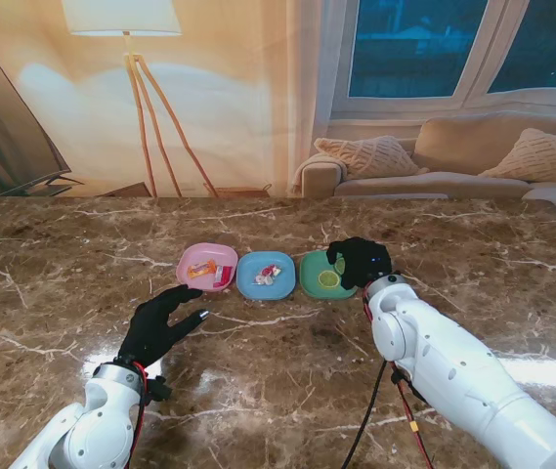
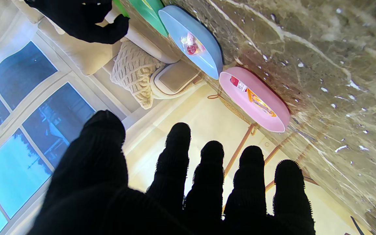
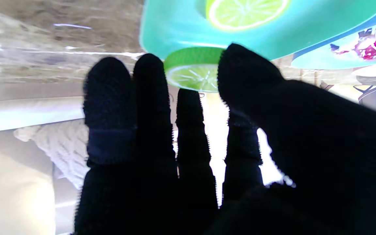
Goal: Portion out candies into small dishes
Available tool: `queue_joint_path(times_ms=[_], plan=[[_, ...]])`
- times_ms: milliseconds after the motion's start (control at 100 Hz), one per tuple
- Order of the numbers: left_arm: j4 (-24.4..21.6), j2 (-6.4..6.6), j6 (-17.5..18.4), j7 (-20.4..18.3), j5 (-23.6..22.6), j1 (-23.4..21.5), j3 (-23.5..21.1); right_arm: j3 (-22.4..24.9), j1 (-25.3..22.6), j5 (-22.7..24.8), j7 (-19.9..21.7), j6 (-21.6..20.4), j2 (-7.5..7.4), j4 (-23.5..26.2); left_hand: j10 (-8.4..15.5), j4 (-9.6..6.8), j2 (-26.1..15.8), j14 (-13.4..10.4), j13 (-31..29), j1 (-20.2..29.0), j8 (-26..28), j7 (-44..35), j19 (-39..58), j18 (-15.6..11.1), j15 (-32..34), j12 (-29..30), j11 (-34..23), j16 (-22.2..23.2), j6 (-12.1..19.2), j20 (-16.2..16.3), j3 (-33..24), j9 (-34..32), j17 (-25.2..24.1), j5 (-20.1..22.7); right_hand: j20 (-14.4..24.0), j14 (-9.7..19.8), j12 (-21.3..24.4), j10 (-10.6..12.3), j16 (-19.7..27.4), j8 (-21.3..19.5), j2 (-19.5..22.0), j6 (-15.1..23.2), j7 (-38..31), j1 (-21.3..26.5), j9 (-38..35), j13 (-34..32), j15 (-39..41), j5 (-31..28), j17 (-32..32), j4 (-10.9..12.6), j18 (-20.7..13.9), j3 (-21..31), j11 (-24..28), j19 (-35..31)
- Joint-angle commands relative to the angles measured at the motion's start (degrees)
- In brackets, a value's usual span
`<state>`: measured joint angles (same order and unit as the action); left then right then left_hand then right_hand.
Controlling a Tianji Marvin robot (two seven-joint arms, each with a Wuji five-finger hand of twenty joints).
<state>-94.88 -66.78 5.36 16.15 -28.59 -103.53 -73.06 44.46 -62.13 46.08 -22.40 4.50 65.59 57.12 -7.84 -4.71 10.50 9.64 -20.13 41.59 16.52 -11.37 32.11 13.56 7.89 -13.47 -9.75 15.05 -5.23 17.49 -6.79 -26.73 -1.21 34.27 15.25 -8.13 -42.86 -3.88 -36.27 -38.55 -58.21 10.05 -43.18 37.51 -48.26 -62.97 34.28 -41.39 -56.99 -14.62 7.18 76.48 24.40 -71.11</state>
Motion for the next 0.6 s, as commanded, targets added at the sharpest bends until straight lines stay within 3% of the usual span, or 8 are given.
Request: queue_joint_path(times_ms=[0,370,490,590], plan=[[0.05,0.00,0.13,0.04,-0.02,-0.42,0.01,-0.82,1.24,-0.48,0.67,-0.09,1.31,-0.77,-0.72,-1.32,-1.68,-0.64,0.93,1.24,0.37,0.34,-1.58,-0.86,-1.71,0.77,0.70,-0.37,-0.30,-1.07,1.45,0.79,-0.94,0.63,0.53,4.78,-3.68,4.97,-0.46,-2.53,3.24,-2.65,-4.47,2.27,-6.12,-3.11,0.47,-2.91,1.02,2.19,-5.27,4.52,10.02,-0.51],[-0.10,-0.02,-0.11,0.00,0.12,-0.54,-0.28,-7.91,6.05,-2.20,2.59,0.64,2.53,-4.71,-0.59,-1.31,-1.68,-0.64,0.94,1.29,0.37,0.31,-1.64,-0.78,-1.71,0.74,0.64,-0.36,-0.38,-1.05,1.42,0.65,-0.95,0.71,0.45,4.77,-3.09,4.70,-0.73,-2.44,5.63,-3.11,-2.70,-0.03,-3.90,-1.19,-0.70,-1.43,2.45,2.82,-5.20,3.41,9.46,0.87],[-0.14,0.01,-0.13,-0.18,0.17,-0.55,-0.29,-8.46,6.11,-1.95,3.73,1.00,2.28,-4.41,-0.59,-1.30,-1.68,-0.63,0.88,1.32,0.36,0.35,-1.65,-0.78,-1.69,0.76,0.68,-0.36,-0.30,-1.04,1.42,0.73,-0.96,0.68,0.35,4.86,-2.61,4.50,-0.79,-2.41,7.52,-3.84,-1.84,-1.91,-2.24,0.13,-1.52,-0.02,3.37,3.88,-5.06,1.90,9.34,1.85],[-0.13,0.00,-0.07,-0.06,0.10,-0.57,-0.32,-8.75,6.06,-1.56,4.80,1.34,1.98,-3.98,-0.55,-1.30,-1.66,-0.67,0.88,1.30,0.36,0.36,-1.65,-0.81,-1.69,0.75,0.65,-0.36,-0.26,-1.03,1.42,0.68,-0.94,0.65,0.44,4.95,-0.71,4.40,-0.66,-3.78,7.95,-5.18,1.48,-3.75,-0.28,1.12,-2.01,0.55,3.98,6.06,-5.09,1.39,10.21,2.81]])
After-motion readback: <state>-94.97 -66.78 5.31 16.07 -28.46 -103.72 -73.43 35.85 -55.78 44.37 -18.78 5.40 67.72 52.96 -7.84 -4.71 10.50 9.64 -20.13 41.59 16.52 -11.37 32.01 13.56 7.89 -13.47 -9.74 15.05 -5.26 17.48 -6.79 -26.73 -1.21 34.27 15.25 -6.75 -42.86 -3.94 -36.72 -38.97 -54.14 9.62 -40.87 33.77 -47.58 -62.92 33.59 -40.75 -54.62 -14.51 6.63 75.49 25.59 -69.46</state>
